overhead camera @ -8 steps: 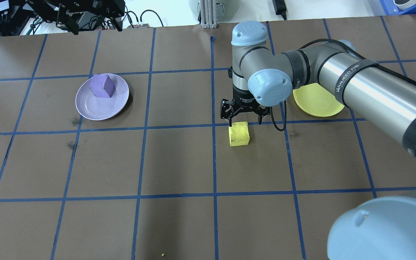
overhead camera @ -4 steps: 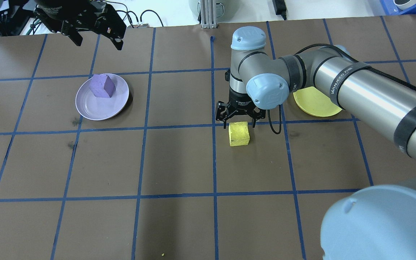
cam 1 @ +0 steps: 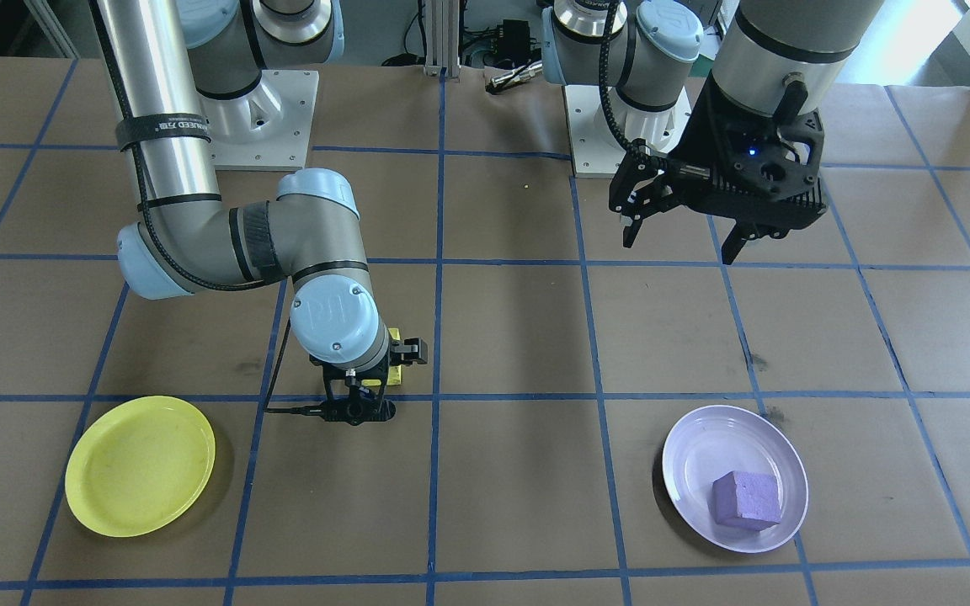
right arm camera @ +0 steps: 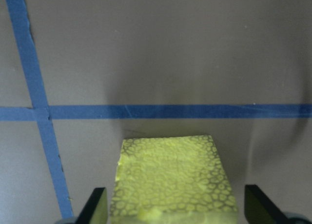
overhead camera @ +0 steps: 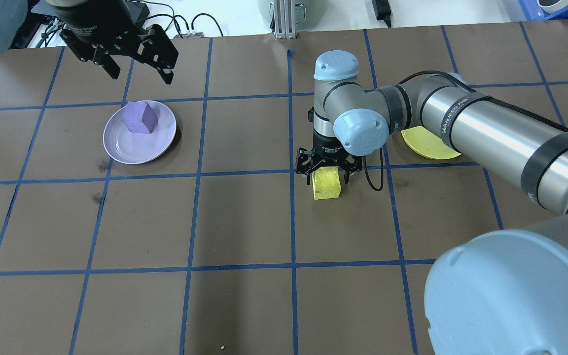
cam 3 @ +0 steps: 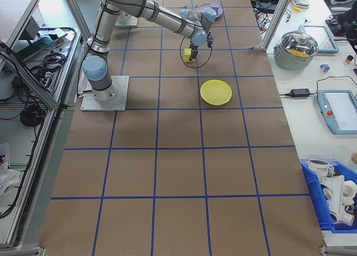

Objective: Sort blocks by color into plates

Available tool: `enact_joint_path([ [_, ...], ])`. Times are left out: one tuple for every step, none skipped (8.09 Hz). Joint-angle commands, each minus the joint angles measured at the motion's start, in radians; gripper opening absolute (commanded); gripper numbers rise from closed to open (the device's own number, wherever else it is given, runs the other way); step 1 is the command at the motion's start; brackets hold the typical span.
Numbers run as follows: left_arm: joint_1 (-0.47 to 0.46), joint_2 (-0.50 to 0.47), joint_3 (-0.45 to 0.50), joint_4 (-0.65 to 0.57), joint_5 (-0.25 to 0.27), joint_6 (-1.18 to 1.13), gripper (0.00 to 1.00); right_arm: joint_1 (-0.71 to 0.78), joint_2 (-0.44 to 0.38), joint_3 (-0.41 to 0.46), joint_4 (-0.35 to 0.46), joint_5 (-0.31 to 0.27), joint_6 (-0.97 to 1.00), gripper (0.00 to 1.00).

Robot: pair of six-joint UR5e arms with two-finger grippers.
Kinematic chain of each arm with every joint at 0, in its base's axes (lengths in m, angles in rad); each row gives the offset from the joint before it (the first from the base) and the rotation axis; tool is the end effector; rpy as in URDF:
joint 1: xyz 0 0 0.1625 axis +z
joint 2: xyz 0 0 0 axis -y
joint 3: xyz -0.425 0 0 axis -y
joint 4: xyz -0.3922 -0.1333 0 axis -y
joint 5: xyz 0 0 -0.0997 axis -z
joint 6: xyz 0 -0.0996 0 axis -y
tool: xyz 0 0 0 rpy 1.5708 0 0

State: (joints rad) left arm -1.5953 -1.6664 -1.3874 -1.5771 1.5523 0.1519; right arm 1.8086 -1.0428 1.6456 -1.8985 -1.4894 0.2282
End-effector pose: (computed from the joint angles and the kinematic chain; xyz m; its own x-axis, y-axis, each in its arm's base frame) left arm -0.1483 -0.5353 0.5288 -0.9843 0.1765 0.0059 0.1754 0.9810 -0.0833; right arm 0.2802 -0.5558 0.1846 -0.9999 0.0038 -0.0148 -0.0005 0.9593 0.2823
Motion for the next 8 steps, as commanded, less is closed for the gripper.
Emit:
enact_joint_path([
  [0.000, 0.020, -0.054, -0.004, 0.000, -0.041, 1.00, 0.000, -0.005, 0.013, -0.019, 0.000, 0.011, 0.04],
  [0.000, 0.023, -0.054, -0.003, -0.003, -0.041, 1.00, -0.002, -0.008, 0.004, -0.017, -0.002, 0.007, 0.00],
  [0.000, 0.020, -0.055, -0.003, -0.003, -0.041, 1.00, -0.005, -0.017, 0.000, -0.017, 0.012, 0.002, 0.00],
  [0.000, 0.020, -0.055, -0.003, -0.003, -0.041, 1.00, -0.012, -0.031, -0.015, -0.017, -0.005, -0.004, 0.00],
  [0.000, 0.020, -0.055, -0.003, -0.003, -0.041, 1.00, -0.037, -0.060, -0.050, -0.011, -0.040, -0.013, 0.00],
  [0.000, 0.023, -0.055, -0.003, -0.001, -0.041, 1.00, -0.076, -0.072, -0.088, -0.007, -0.054, -0.018, 0.00],
  [0.000, 0.024, -0.055, -0.003, -0.003, -0.043, 1.00, -0.131, -0.077, -0.122, -0.016, -0.083, -0.051, 0.00],
  [0.000, 0.024, -0.055, -0.003, -0.003, -0.041, 1.00, -0.194, -0.077, -0.154, -0.022, -0.132, -0.157, 0.00],
])
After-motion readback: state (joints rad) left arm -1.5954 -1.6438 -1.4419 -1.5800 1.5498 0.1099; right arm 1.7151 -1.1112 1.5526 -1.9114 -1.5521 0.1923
